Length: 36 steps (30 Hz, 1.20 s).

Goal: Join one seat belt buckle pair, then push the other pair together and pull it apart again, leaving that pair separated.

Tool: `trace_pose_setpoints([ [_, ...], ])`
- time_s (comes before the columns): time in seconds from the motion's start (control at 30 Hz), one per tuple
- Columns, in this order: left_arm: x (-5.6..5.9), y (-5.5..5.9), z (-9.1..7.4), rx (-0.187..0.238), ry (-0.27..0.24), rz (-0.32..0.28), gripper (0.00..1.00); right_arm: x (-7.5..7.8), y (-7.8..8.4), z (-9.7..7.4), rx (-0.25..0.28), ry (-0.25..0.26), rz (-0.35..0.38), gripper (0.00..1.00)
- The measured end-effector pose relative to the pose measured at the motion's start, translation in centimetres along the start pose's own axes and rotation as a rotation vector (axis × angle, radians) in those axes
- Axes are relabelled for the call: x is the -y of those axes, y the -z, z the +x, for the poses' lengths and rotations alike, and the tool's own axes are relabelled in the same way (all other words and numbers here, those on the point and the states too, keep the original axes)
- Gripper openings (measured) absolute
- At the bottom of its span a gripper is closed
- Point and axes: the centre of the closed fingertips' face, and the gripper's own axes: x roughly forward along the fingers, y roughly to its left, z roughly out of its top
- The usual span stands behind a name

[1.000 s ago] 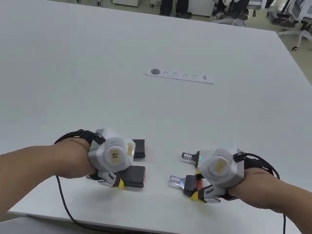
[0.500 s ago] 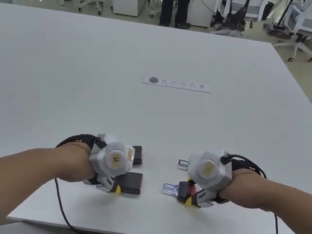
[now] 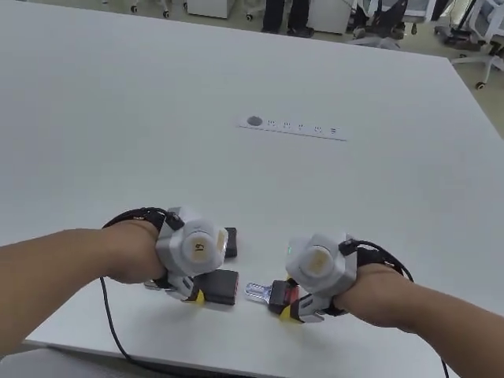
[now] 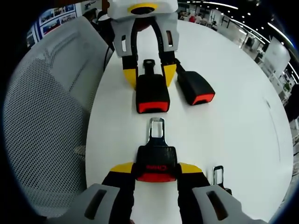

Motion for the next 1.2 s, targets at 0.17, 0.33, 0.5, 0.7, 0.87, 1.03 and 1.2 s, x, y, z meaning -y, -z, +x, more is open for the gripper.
trace_pose_setpoints([
  [0.17,-0.1,0.1,0.1,-0.012,0.005,-0.003,0.33,-0.4,-0.9,0.2,0.002,-0.006,-0.012,0.32],
  [0.33,-0.2,0.2,0.2,-0.014,0.000,-0.012,0.33,-0.5,-1.3,0.1,-0.009,0.011,-0.032,0.32],
  [0.5,-0.3,0.3,0.2,-0.009,0.003,-0.016,0.33,-0.3,-1.6,0.3,0.001,0.013,-0.059,0.32],
  [0.7,-0.2,0.1,0.1,-0.005,0.006,-0.018,0.33,-0.2,-2.0,0.6,0.031,0.006,-0.062,0.32],
  [0.87,-0.1,0.1,0.2,0.009,0.005,-0.013,0.33,-0.3,-2.4,0.8,0.052,-0.008,-0.049,0.32],
  [1.03,0.0,0.0,0.2,0.022,0.014,-0.002,0.33,0.0,-2.6,1.1,0.057,-0.023,-0.058,0.31],
  [1.2,0.0,0.1,0.2,0.030,0.020,-0.019,0.32,0.0,-2.8,1.3,0.069,-0.013,-0.055,0.31],
])
